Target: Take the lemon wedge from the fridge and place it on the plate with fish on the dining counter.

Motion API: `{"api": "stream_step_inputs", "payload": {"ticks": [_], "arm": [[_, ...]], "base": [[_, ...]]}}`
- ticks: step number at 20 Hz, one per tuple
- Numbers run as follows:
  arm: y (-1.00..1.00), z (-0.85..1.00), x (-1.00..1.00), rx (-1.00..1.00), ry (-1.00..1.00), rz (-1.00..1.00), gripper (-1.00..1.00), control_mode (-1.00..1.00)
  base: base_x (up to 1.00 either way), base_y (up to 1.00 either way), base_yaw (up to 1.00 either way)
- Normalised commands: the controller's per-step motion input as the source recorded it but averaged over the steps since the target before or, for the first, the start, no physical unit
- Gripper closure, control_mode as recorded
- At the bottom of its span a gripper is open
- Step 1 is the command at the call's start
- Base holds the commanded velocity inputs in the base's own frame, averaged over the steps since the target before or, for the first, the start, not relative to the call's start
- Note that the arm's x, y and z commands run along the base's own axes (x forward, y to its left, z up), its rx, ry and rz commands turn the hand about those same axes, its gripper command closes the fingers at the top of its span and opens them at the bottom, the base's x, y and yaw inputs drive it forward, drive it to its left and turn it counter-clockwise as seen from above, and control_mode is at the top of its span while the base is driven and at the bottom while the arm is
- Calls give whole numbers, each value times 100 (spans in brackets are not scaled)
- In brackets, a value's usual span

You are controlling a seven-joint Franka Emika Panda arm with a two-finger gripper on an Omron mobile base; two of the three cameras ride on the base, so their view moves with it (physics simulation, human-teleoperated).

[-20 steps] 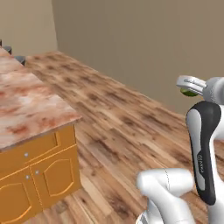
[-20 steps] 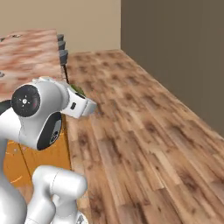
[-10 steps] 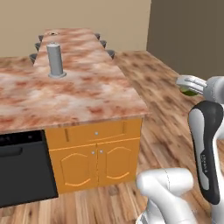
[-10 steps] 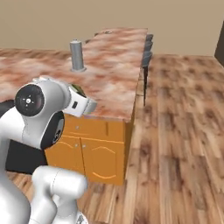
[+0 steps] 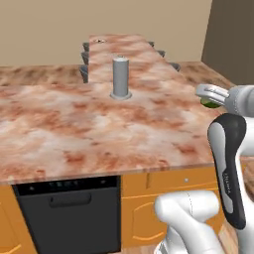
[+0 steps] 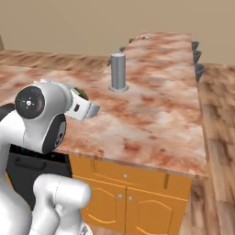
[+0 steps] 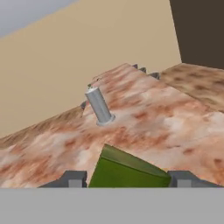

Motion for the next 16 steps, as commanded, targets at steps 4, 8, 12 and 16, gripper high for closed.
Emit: {"api": "stream_step_inputs", "payload": {"ticks": [4, 8, 12, 16], "arm": [[0, 0, 0, 0, 0, 0, 100, 100], [0, 0, 0, 0, 0, 0, 100, 100], [0, 0, 0, 0, 0, 0, 100, 100], [0, 0, 0, 0, 0, 0, 100, 100]], "base": [[24, 92, 5], [-61, -69, -47], [-70, -100, -40], [-42, -100, -40]]}}
